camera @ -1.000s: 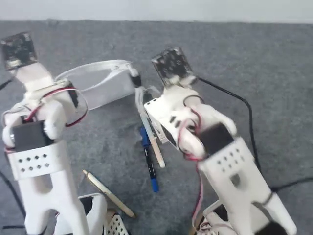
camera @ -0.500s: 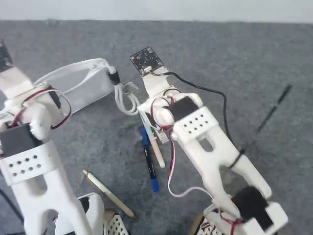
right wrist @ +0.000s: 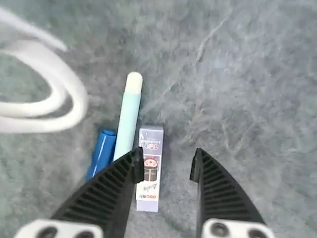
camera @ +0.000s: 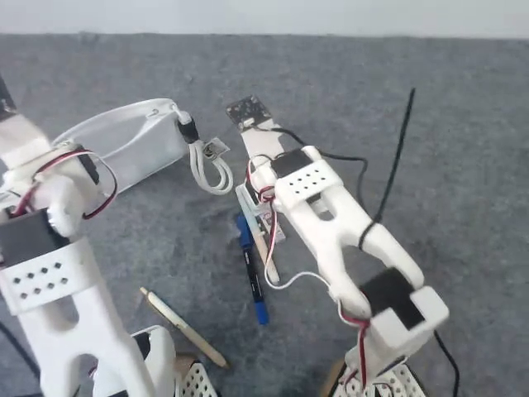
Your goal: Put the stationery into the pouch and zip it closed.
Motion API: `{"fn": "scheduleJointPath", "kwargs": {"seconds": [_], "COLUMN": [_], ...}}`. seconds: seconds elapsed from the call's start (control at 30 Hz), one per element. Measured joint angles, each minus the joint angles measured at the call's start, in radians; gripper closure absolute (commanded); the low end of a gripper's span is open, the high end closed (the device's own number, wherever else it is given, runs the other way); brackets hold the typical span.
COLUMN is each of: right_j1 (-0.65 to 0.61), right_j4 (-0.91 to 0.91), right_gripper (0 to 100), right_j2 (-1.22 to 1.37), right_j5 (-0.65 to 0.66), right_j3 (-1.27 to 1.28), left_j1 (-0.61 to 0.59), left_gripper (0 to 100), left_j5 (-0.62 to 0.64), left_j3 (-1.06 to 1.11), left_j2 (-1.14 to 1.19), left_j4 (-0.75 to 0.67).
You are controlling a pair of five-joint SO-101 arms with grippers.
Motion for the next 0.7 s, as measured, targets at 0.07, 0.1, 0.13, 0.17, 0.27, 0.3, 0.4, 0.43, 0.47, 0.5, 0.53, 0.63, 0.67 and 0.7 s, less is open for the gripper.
{"fn": "scheduleJointPath", "kwargs": {"seconds": [0.07, 0.1, 0.13, 0.17, 0.27, 0.3, 0.4, 0.43, 0.47, 0.5, 0.53, 0.63, 0.67, 0.7], "right_j1": [0.000, 0.000, 0.000, -0.002, -0.002, -0.002, -0.011, -0.020, -0.031, -0.038, -0.044, -0.058, -0.058, -0.052], "right_j4": [0.000, 0.000, 0.000, 0.000, 0.000, 0.000, 0.000, 0.000, 0.000, 0.000, 0.000, 0.000, 0.000, 0.000], "right_gripper": [85.4, 85.4, 85.4, 85.4, 85.4, 85.4, 85.4, 85.4, 85.4, 85.4, 85.4, 85.4, 85.4, 85.4], "right_j2": [0.034, 0.048, 0.063, 0.078, 0.098, 0.101, 0.103, 0.103, 0.103, 0.104, 0.112, 0.158, 0.175, 0.189], "right_j5": [0.000, 0.003, 0.006, 0.009, 0.009, 0.009, 0.009, 0.009, 0.009, 0.009, 0.009, 0.009, 0.009, 0.009], "right_j3": [-0.014, -0.021, -0.029, -0.035, -0.048, -0.051, -0.054, -0.054, -0.054, -0.054, -0.054, -0.054, -0.058, -0.071], "left_j1": [0.000, 0.000, 0.000, 0.000, 0.000, 0.000, 0.000, 0.000, 0.000, 0.000, 0.000, 0.000, 0.000, 0.000], "left_gripper": [99, 99, 99, 99, 99, 99, 99, 99, 99, 99, 99, 99, 99, 99], "left_j5": [0.000, 0.000, 0.000, 0.000, 0.000, 0.000, 0.000, 0.000, 0.000, 0.000, 0.000, 0.000, 0.000, 0.000], "left_j3": [0.000, 0.000, 0.000, 0.000, 0.000, 0.000, 0.000, 0.000, 0.000, 0.000, 0.000, 0.000, 0.000, 0.000], "left_j2": [0.000, 0.000, 0.000, 0.000, 0.000, 0.000, 0.000, 0.000, 0.000, 0.000, 0.000, 0.000, 0.000, 0.000], "left_j4": [0.000, 0.000, 0.000, 0.000, 0.000, 0.000, 0.000, 0.000, 0.000, 0.000, 0.000, 0.000, 0.000, 0.000]}}
